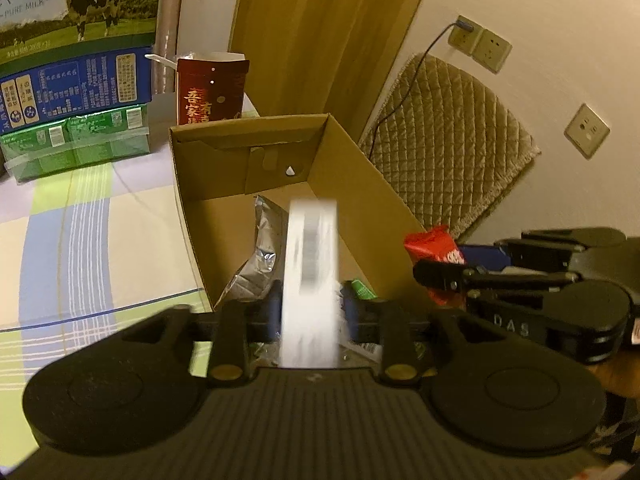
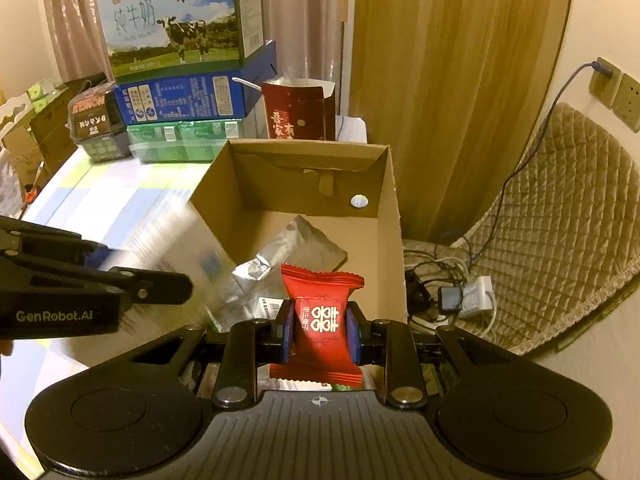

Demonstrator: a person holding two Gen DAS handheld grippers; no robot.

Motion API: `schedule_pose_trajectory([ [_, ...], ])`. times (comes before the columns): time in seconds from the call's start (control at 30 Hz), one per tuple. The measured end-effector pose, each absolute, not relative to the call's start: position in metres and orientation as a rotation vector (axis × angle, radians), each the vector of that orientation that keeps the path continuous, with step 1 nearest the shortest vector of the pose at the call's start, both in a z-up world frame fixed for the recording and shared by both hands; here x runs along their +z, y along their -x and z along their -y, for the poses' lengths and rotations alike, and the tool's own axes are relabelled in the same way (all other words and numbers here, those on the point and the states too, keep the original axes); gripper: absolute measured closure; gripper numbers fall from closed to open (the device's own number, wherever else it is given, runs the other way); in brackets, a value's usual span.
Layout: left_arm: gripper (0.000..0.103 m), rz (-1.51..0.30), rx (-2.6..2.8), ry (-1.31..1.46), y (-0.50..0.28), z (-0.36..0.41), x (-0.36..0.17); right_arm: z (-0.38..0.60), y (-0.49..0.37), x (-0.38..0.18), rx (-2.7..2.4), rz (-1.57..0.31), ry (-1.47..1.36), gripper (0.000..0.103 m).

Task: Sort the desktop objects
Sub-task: 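Lower the tablet box into the box with the left tool while the right tool releases the candy inside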

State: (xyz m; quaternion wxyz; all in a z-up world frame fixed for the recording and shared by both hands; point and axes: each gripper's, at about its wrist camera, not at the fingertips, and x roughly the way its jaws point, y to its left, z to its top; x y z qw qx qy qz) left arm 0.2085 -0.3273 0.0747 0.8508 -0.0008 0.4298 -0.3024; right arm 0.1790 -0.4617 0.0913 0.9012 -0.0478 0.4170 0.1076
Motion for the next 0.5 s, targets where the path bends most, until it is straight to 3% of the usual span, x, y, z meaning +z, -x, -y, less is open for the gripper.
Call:
schedule_pose_trajectory([
  [0.5,0.068,-0.875,-0.631,-0.077,-0.198,0.314,0.075,0.458,-0.182,0.081,0.237,-0.879,0.081,0.08],
])
